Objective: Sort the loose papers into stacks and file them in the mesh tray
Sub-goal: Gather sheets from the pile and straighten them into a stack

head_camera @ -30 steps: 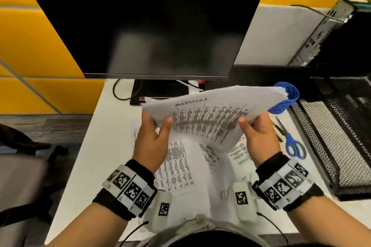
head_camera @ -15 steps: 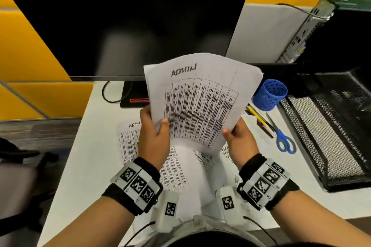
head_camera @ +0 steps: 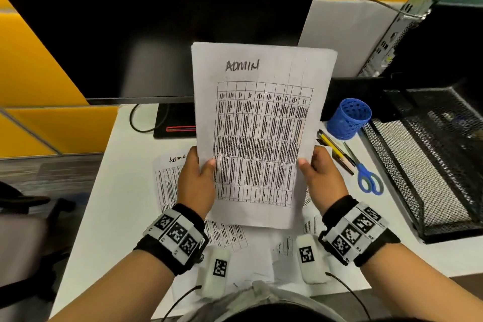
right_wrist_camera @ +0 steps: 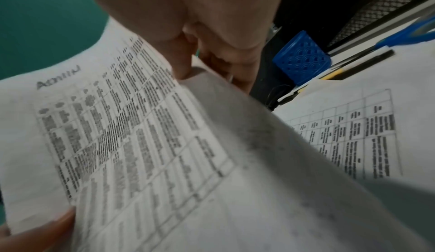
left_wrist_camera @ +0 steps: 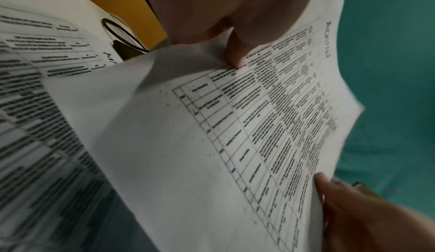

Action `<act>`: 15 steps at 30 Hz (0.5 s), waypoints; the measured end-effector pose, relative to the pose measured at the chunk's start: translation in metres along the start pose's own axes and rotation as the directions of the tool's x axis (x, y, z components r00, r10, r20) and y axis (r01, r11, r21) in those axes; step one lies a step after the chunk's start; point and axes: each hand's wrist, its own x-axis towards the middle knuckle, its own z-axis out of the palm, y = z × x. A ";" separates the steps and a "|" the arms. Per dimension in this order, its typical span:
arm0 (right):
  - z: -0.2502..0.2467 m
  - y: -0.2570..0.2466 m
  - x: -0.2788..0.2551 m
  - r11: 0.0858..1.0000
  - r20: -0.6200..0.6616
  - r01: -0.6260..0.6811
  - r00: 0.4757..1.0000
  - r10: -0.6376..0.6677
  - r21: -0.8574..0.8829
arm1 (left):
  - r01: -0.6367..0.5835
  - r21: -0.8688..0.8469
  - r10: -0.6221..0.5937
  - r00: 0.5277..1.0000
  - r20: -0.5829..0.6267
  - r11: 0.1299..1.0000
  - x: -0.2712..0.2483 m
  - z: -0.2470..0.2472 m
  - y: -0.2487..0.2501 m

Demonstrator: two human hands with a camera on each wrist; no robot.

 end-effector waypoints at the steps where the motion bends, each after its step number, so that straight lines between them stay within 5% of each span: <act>1: -0.004 0.003 -0.001 1.000 0.015 -0.012 1.000 0.012 0.009 | -0.002 -0.024 0.002 1.000 -0.008 1.000 0.000 0.000 0.004; 8: -0.032 0.018 -0.010 1.000 0.163 -0.025 0.986 0.028 -0.017 | -0.015 -0.038 0.012 0.998 -0.055 0.999 -0.001 0.013 0.027; 15: -0.068 0.007 0.003 0.998 0.085 -0.026 0.996 0.021 0.063 | 0.008 -0.103 0.021 0.959 0.282 0.995 -0.024 0.003 0.026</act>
